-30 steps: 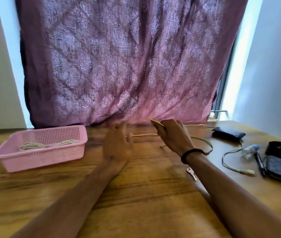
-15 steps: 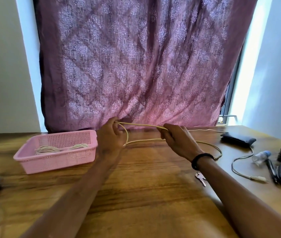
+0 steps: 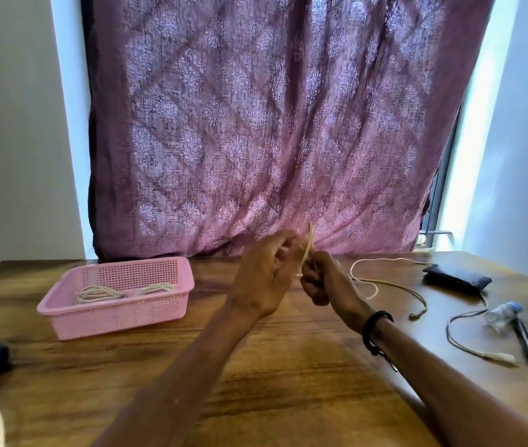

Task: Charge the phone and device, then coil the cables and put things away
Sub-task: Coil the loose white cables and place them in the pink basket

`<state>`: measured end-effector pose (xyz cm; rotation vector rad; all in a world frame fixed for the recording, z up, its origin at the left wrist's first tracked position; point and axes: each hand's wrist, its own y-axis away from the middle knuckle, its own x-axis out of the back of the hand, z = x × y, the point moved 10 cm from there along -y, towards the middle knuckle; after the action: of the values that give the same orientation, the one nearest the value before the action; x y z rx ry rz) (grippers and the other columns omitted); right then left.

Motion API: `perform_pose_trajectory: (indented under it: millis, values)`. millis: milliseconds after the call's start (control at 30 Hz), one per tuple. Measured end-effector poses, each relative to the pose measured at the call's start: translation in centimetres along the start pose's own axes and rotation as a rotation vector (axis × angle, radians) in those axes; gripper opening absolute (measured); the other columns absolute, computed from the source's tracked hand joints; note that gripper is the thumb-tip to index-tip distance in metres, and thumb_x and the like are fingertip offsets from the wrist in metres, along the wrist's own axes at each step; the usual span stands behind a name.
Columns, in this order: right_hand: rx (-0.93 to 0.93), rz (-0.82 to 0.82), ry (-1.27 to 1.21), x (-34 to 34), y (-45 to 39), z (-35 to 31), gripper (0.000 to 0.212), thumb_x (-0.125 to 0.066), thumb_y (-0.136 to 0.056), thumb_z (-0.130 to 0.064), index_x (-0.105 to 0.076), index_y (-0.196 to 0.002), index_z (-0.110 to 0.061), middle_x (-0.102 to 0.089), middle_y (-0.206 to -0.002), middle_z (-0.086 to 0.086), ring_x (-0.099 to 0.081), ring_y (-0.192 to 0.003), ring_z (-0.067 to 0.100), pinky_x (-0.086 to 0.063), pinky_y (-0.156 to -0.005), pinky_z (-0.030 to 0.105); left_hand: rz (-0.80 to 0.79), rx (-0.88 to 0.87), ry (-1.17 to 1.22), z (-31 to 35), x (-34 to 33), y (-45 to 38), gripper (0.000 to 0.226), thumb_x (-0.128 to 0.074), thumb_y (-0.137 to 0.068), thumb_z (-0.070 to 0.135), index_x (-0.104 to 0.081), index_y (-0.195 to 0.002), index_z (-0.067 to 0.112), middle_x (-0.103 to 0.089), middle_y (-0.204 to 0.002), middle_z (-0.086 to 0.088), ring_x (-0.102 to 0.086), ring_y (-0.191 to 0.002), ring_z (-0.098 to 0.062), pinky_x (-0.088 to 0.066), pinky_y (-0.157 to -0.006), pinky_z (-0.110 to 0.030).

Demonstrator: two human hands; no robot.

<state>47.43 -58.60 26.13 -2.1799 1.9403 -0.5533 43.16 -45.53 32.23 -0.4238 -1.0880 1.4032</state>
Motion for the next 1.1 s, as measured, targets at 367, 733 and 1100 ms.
perform_pose_trajectory:
  millis: [367,733,1100]
  values:
    - [-0.186,0.04,-0.066,1.0,0.0,2.1,0.027,-0.037,-0.11,-0.017,-0.061,-0.101,-0.008,-0.049,-0.062,0.004,-0.039,-0.05,0.015,-0.036,-0.049,0.027,0.182,0.474,0.318,-6.3,2.3,-0.1,0.037,-0.054,-0.103,0.041,-0.075,-0.087,0.015,-0.048,-0.047,0.01,-0.043,-0.043,-0.008,-0.036,-0.048,-0.025]
    - [-0.165,-0.281,-0.887,-1.4,0.1,-1.9,0.026,-0.042,-0.098,-0.023,-0.049,-0.074,-0.015,-0.027,-0.057,-0.004,-0.017,-0.051,0.01,-0.017,-0.047,0.024,-0.02,0.249,-0.437,-6.3,0.3,1.2,0.024,-0.058,-0.098,0.035,-0.077,-0.102,0.021,-0.077,-0.094,-0.001,-0.07,-0.088,-0.021,-0.052,-0.075,-0.033]
    - [0.041,0.068,-0.47,3.4,-1.4,0.7,0.033,-0.047,-0.11,-0.019,-0.062,-0.126,0.006,-0.073,-0.119,0.024,-0.073,-0.112,0.033,-0.058,-0.102,0.044,-0.214,-0.032,-0.514,-2.5,-3.7,1.5,0.039,-0.054,-0.096,0.055,-0.078,-0.1,0.025,-0.077,-0.092,-0.001,-0.069,-0.088,-0.019,-0.052,-0.076,-0.034]
